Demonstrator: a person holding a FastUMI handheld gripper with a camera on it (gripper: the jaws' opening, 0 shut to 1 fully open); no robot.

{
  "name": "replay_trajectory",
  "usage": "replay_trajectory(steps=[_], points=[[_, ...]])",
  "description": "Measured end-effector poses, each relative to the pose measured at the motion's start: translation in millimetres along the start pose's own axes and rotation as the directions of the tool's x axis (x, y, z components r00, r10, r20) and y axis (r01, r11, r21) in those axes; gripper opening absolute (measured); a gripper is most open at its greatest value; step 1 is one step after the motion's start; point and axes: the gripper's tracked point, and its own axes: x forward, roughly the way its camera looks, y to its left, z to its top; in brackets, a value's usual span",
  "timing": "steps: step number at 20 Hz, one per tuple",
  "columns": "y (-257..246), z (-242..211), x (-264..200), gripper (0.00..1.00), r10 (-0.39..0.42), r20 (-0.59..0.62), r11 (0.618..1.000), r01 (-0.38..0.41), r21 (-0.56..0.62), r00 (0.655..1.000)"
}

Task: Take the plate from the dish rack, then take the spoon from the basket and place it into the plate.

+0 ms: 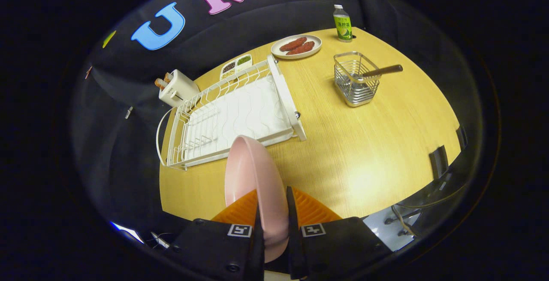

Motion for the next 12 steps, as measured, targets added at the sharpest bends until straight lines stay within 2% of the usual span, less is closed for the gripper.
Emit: replay_trajectory(steps=[7,12], points=[[8.6,-24.0,57.1,0.27,0.033,-0.062,0.999,-0.031,0.039,0.997],[13.3,-32.3,73.1,0.28,0.047,-0.099,0.997,-0.041,0.065,0.994]])
